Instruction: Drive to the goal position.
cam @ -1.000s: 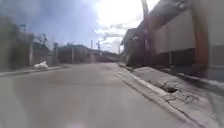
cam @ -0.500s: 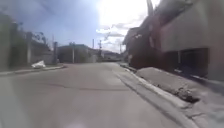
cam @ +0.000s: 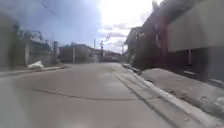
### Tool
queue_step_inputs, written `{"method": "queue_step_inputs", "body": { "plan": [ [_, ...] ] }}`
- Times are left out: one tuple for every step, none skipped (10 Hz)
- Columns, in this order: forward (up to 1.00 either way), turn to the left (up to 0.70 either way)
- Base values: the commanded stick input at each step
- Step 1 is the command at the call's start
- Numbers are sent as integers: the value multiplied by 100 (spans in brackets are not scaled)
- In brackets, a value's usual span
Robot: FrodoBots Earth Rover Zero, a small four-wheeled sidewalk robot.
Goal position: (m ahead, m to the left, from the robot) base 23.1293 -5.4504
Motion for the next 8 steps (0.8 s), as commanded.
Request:
{"method": "queue_step_inputs", "body": {
  "plan": [
    [100, 0],
    [100, 0],
    [100, 0],
    [100, -2],
    [100, -11],
    [100, -33],
    [100, -38],
    [100, -12]
  ]
}}
